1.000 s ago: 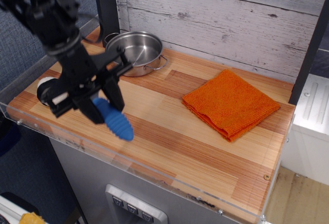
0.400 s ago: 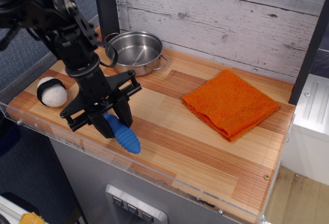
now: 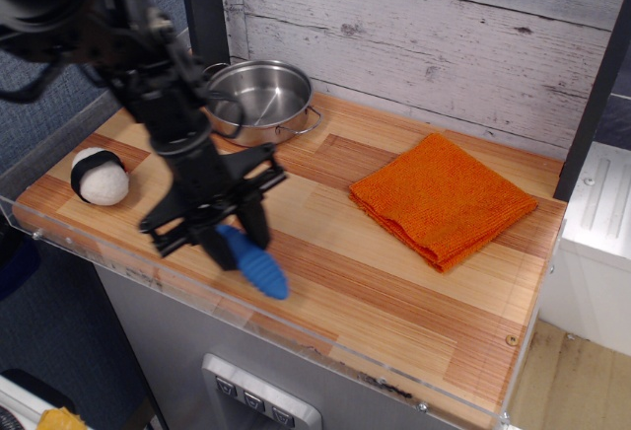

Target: Pick red spoon and place it on the left corner of the table

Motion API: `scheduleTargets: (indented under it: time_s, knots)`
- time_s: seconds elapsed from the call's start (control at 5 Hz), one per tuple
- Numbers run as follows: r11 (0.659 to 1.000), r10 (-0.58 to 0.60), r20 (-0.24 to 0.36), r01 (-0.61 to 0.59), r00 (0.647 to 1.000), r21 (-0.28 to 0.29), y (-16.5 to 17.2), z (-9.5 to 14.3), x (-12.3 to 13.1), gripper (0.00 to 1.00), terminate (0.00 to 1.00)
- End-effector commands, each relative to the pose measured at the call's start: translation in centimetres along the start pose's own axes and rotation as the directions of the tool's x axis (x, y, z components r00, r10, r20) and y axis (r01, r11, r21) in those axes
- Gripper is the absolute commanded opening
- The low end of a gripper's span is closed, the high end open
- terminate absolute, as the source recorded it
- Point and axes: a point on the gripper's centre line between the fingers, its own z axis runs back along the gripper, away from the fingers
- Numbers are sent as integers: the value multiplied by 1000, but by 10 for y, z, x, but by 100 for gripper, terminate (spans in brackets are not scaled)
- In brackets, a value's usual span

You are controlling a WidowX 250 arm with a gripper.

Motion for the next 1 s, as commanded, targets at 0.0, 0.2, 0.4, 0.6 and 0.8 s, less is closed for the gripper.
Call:
scheduleTargets:
  time_s: [0.0,0.2,0.4,0.6,0.8]
  knots:
    - [999,45,4,-45,999,-25,1,8,6,100,0]
    - [999,38,8,-38,999,-18,0,9,7,100,0]
    - [999,37,14,-37,999,-4,0,11,6,100,0]
    - [999,43,6,-43,999,-20,-3,17,5,100,0]
    - [998,48,9,-48,999,-36,-15,36,3,100,0]
